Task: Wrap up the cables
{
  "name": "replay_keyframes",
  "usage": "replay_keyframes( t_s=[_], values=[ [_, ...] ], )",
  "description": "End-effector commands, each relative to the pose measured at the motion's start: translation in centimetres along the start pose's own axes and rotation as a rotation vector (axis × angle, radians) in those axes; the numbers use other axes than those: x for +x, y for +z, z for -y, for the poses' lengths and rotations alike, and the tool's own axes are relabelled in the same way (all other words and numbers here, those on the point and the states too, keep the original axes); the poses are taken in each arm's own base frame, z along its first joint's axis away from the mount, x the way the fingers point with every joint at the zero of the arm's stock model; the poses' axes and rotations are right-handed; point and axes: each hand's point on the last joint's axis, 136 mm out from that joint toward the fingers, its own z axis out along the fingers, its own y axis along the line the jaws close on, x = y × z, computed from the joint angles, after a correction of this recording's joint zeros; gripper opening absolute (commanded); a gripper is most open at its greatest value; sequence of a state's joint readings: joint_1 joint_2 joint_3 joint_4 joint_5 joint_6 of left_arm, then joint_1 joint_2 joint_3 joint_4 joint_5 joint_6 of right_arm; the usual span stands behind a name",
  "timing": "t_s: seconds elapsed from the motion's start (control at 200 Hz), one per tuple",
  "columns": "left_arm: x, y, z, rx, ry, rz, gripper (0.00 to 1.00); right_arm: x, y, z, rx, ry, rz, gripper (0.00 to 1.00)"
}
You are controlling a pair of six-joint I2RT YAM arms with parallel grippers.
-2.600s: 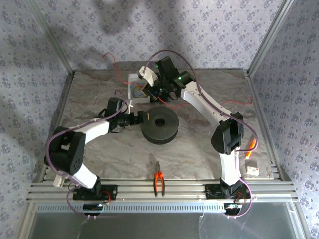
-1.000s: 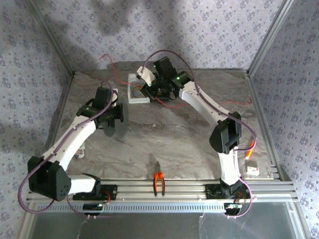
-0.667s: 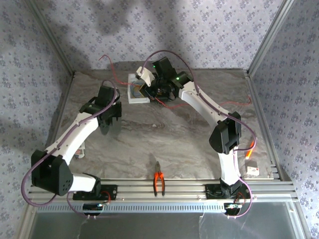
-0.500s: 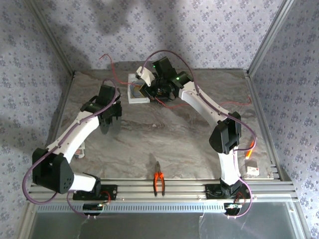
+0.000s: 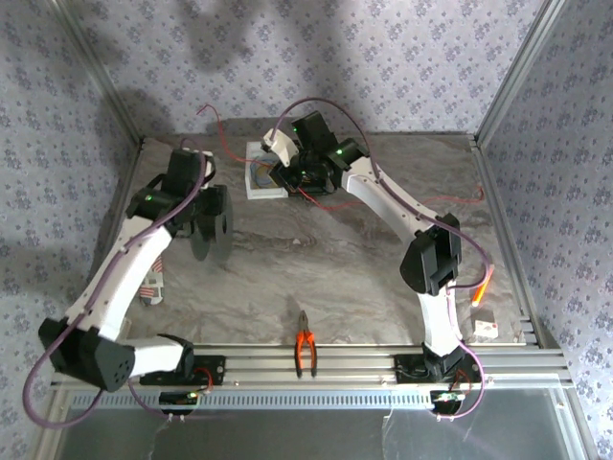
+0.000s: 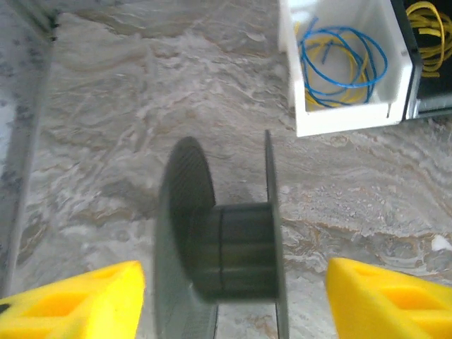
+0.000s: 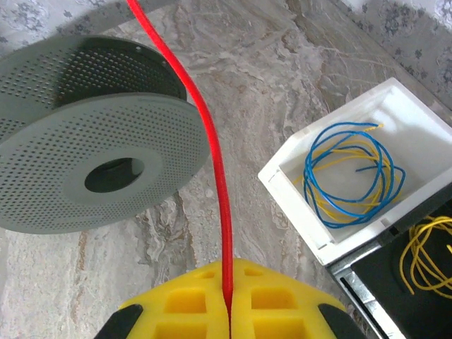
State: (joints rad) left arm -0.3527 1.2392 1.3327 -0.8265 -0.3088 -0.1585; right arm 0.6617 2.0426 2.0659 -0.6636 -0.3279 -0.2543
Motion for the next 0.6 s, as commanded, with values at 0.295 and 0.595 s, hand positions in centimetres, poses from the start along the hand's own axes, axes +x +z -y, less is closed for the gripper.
replay_keyframes(
  t_s=[0.295,0.595],
  values=[
    [7.6,2.4,-4.0,-0.01,-0.104,-0.225,0.8,1.4,1.2,-0.3,0.007,0.021,-0.051,0.0],
    [8.1,5.0,-3.3,0.07,-0.179,-0.254,0.3,2.7,1.2,-0.4,0.085,0.017,-0.125,0.0]
  ],
)
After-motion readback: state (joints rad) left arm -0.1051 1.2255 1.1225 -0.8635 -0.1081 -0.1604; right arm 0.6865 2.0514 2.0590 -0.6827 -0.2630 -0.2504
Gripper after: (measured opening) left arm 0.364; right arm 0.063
